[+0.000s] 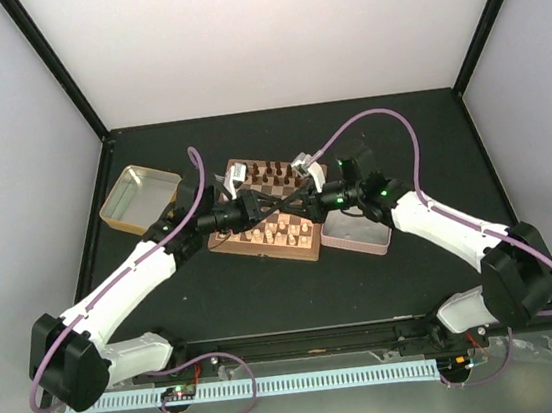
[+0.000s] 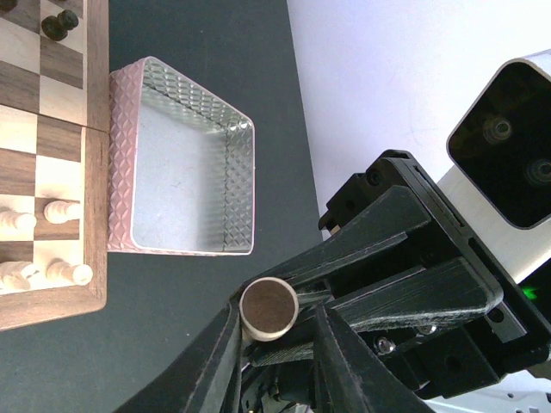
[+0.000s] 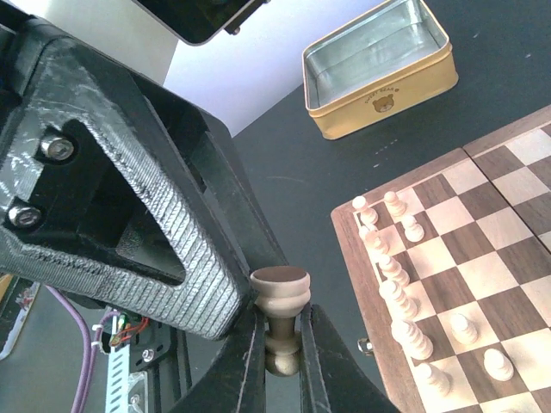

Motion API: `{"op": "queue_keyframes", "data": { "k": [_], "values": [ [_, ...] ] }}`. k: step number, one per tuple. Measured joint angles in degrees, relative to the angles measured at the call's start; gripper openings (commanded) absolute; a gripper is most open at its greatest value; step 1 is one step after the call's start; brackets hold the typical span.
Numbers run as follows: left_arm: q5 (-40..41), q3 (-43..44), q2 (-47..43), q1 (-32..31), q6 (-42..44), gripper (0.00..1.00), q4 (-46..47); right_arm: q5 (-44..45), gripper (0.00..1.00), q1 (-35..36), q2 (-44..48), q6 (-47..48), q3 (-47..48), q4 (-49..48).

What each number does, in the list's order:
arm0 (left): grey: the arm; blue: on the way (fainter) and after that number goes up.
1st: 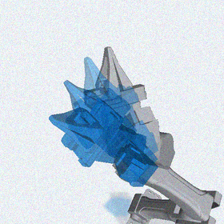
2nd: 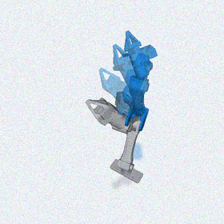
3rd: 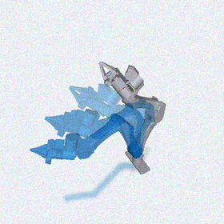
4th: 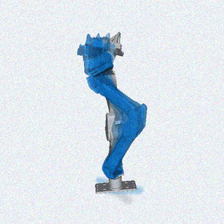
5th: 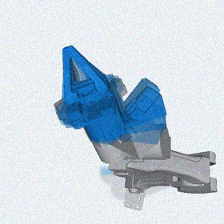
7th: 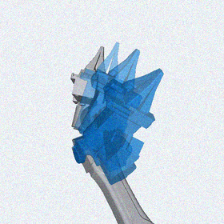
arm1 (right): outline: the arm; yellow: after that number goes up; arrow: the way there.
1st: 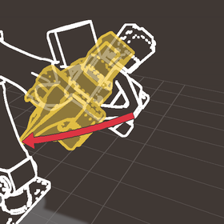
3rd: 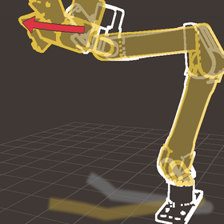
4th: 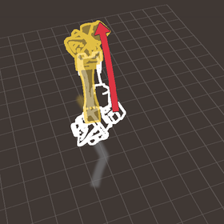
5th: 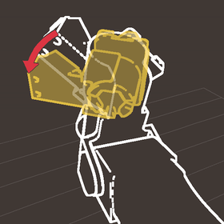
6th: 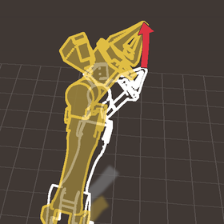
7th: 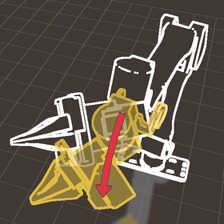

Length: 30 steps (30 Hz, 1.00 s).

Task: Set up the chess pieces on the board
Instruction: Place the chess piece on the chessboard.

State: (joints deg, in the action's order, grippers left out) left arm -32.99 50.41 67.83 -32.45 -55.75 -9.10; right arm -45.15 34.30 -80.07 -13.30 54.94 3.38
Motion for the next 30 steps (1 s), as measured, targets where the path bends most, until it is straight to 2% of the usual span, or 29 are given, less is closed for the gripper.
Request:
{"op": "queue_keyframes", "data": {
  "k": [3, 6, 10, 17, 23, 26, 30],
  "values": [
    [0.04, -0.37, 0.00, 0.17, -1.18, 0.19, 0.35, 0.33, 0.02, -0.11, 0.02, 0.04, 0.00, 0.00],
    [0.13, -0.46, 0.04, 0.20, -1.81, 0.32, 0.57, 0.42, 0.02, -0.20, 0.04, 0.39, 0.00, 0.00],
    [-0.52, -0.46, 0.22, 0.07, -2.56, 0.39, 1.53, 0.35, 0.01, 0.17, 0.09, 1.20, 0.00, 0.02],
    [-0.63, -0.81, 0.37, 0.09, -4.44, 0.28, 2.73, 0.50, 0.01, 0.33, 0.20, 2.62, 0.02, 0.09],
    [-0.70, -1.18, 0.52, 0.13, -6.49, 0.36, 3.72, 1.40, 0.01, 0.44, 0.70, 4.13, 0.02, 0.87],
    [-0.92, -1.20, 1.25, 0.13, -7.39, 0.36, 4.13, 2.38, 0.01, 1.09, 0.72, 5.14, 0.22, 1.81],
    [-1.40, -2.05, 2.14, 0.13, -8.92, 0.25, 5.20, 4.31, 0.01, 1.64, 0.74, 6.82, 0.33, 3.76]
  ]
}}
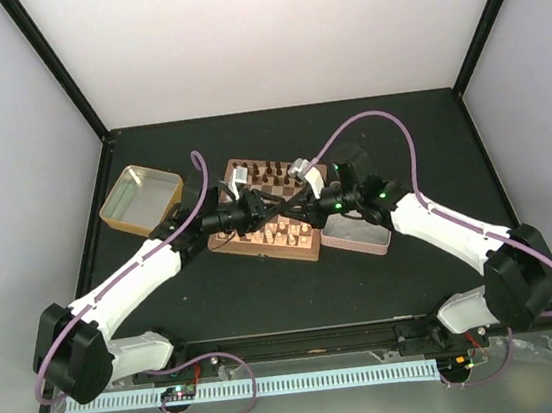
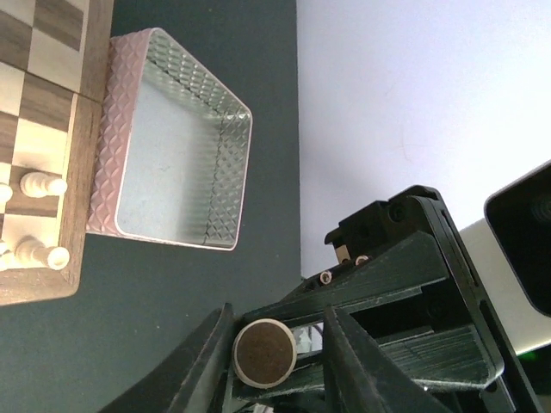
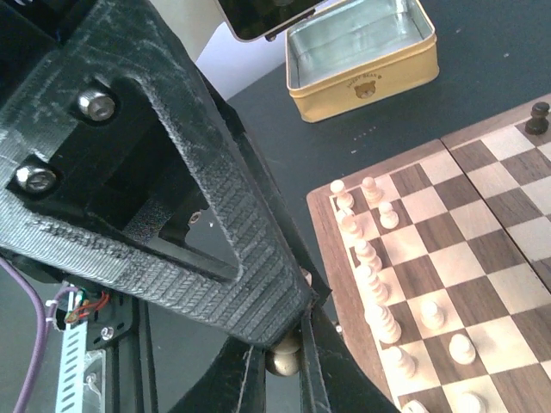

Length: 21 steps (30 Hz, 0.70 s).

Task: Set up the chess pieces on the board
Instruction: Place the chess piece on the chessboard.

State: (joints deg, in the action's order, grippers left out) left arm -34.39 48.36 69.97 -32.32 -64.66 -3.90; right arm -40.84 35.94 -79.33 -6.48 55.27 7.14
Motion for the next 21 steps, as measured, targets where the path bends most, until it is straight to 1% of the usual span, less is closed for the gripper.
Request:
{"op": "queue_keyframes", "data": {
  "k": [3, 5, 6, 8, 9, 10, 11, 13, 14, 16, 18, 21],
  "values": [
    [-0.13, -0.61, 0.68, 0.09, -0.94, 0.17, 0.28, 1.31, 0.01, 0.35, 0.04, 1.03, 0.02, 1.42],
    [-0.17, -0.79, 1.01, 0.11, -1.27, 0.11, 0.20, 1.90, 0.03, 0.48, 0.13, 1.60, 0.04, 2.19],
    [-0.17, -0.81, 1.05, 0.11, -1.44, 0.08, 0.22, 2.21, 0.07, 0.55, 0.22, 1.70, 0.11, 2.54],
    [-0.20, -0.83, 1.05, 0.11, -1.38, 0.05, 0.33, 2.84, 0.18, 0.70, 0.37, 1.46, 0.33, 2.97],
    [-0.20, -0.83, 1.05, 0.11, -1.51, 0.05, 0.50, 3.10, 0.24, 0.74, 0.48, 1.01, 0.44, 3.06],
    [-0.24, -0.83, 1.05, 0.11, -1.44, 0.05, 0.74, 3.34, 0.28, 0.79, 0.57, 0.26, 0.63, 3.43],
    [-0.26, -0.83, 0.98, 0.11, -1.42, 0.05, 1.01, 3.45, 0.35, 0.83, 0.61, -0.39, 0.76, 3.58],
    [-0.37, -0.83, 0.74, 0.09, -1.57, 0.05, 1.51, 3.48, 0.46, 1.05, 1.46, -4.17, 0.20, 2.05],
    [-0.42, -0.83, 0.50, 0.04, -1.81, 0.05, 1.95, 3.45, 0.48, 1.14, 2.49, -7.41, -0.90, 0.33],
    [-0.61, -0.87, -0.22, -0.02, -2.84, 0.05, 2.99, 3.72, 0.52, 1.44, 5.66, -14.34, -4.83, -6.36],
    [-1.05, -1.07, -1.14, -0.07, -4.70, 0.05, 4.28, 4.22, 0.53, 1.66, 9.55, -23.21, -9.68, -15.32],
    [-1.20, -1.33, -2.58, -0.13, -7.98, 0.05, 6.49, 4.96, 0.53, 1.66, 11.93, -35.91, -14.86, -29.16]
  ]
}}
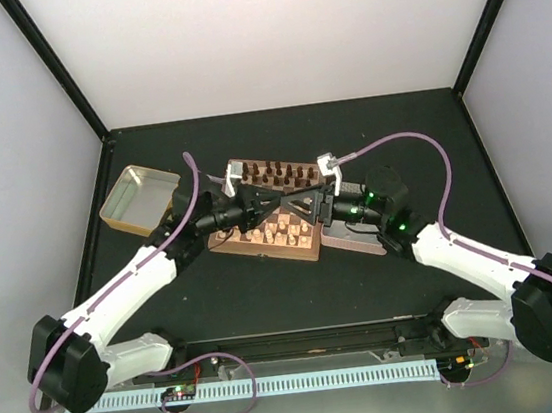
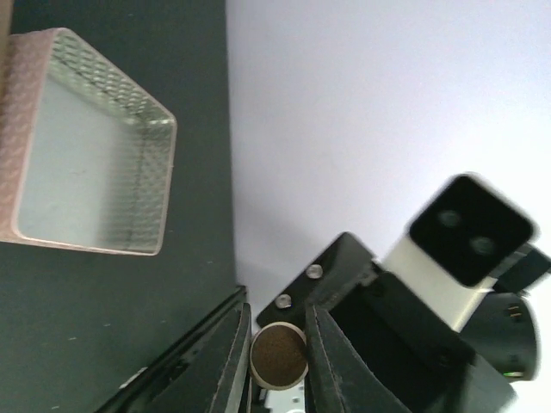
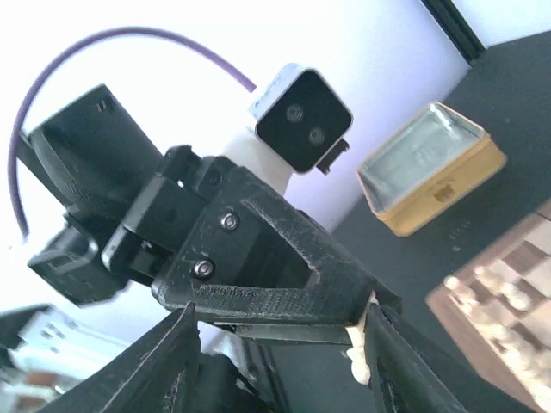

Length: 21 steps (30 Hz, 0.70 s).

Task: Set up the chess pieces on the board
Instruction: Place the chess piece on the chessboard.

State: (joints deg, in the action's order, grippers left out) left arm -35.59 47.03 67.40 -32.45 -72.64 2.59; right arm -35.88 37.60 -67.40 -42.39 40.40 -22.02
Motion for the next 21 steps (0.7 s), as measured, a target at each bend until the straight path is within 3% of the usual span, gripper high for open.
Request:
{"op": "queue_keyframes", "data": {
  "k": [3, 9, 14, 21],
  "values": [
    [0.00, -0.55, -1.49, 0.00, -4.39, 0.05, 3.45, 1.64, 0.54, 0.02, 0.17, -10.69, -3.08, -10.27],
    [0.07, -0.90, -3.67, 0.00, -11.69, 0.04, 9.33, 5.79, 0.53, 0.04, 0.13, -22.12, -4.57, -18.38],
    [0.26, -2.27, -4.72, 0.00, -15.54, 0.04, 12.63, 5.35, 0.40, 0.37, -1.75, -26.40, -4.04, -22.21],
    [1.22, -2.97, -4.74, 0.00, -17.35, 0.03, 13.81, 4.87, 0.37, 0.92, -2.82, -28.50, -3.17, -22.97]
  ]
}}
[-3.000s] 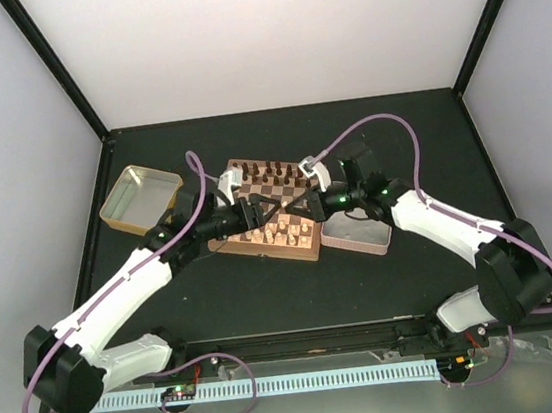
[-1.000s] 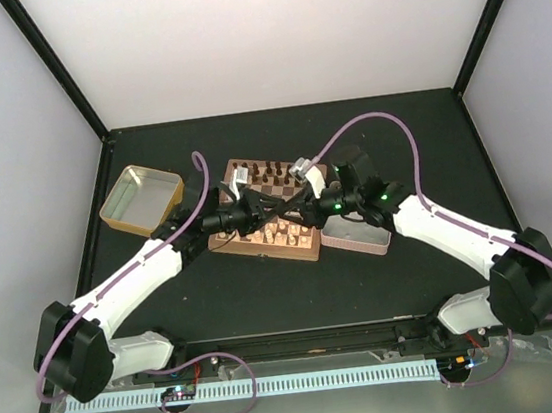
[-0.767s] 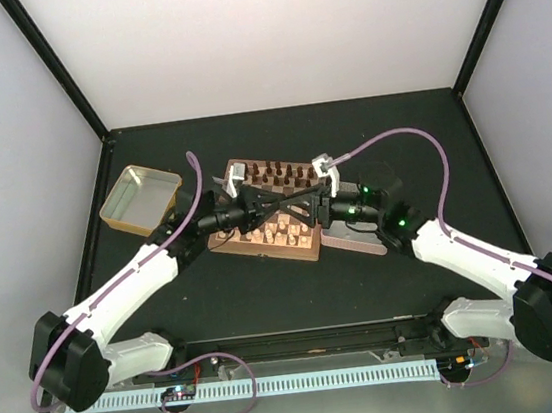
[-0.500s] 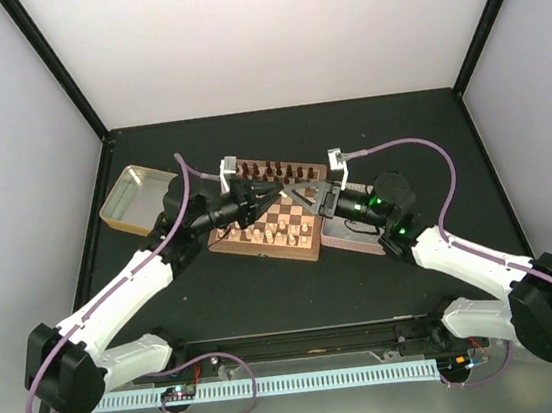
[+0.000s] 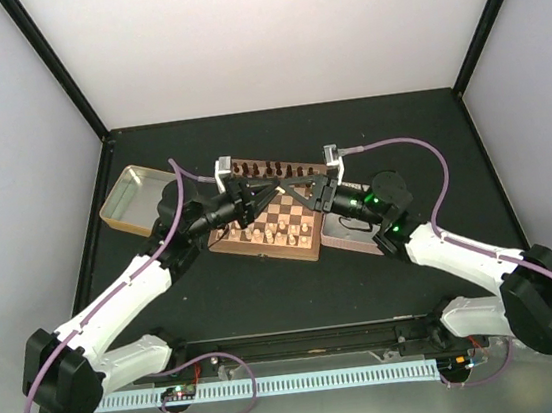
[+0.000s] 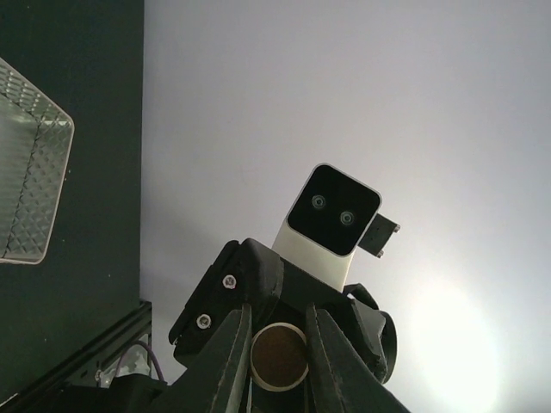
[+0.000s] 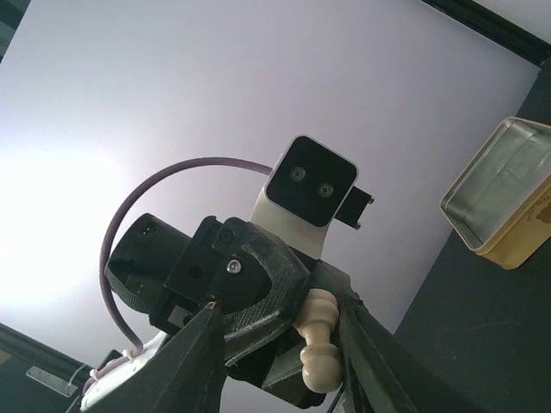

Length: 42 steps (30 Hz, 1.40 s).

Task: Set up the chess pieces on the board
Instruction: Place the chess piece on the chessboard.

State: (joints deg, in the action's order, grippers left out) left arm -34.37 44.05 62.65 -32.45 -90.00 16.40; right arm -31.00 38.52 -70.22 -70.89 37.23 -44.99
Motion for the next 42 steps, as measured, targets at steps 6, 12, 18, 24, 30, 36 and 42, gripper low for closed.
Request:
{"op": "queue_keyframes", "data": {
  "k": [6, 12, 18, 24, 30, 36, 42],
  "values": [
    [0.76, -0.02, 0.00, 0.00, -0.28, 0.02, 0.50, 0.96, 0.30, 0.48, 0.04, 0.70, 0.63, 1.60],
    [1.55, -0.07, 0.00, 0.00, -0.28, 0.02, 0.57, 2.34, 0.26, 1.11, 0.26, 3.06, 1.11, 5.70],
    [2.25, -0.07, 0.02, 0.00, -0.26, 0.01, 0.55, 2.69, 0.20, 2.25, 0.35, 5.31, 1.57, 9.46],
    [2.82, -0.09, 0.02, 0.00, -0.07, 0.02, 0.42, 3.61, 0.21, 2.34, 0.74, 7.28, 3.19, 12.63],
    [3.02, -0.28, -0.09, 0.00, 0.46, 0.02, 0.20, 4.90, 0.15, 2.34, 1.31, 8.83, 4.44, 15.93],
    [3.19, -0.59, -0.09, 0.00, 1.09, 0.04, -0.35, 5.31, 0.04, 2.34, 1.42, 9.38, 4.68, 17.84],
    [3.76, -0.59, -0.20, 0.00, 3.10, 0.36, -1.70, 5.79, 0.01, 2.38, 1.88, 11.23, 6.40, 23.12]
  ]
}}
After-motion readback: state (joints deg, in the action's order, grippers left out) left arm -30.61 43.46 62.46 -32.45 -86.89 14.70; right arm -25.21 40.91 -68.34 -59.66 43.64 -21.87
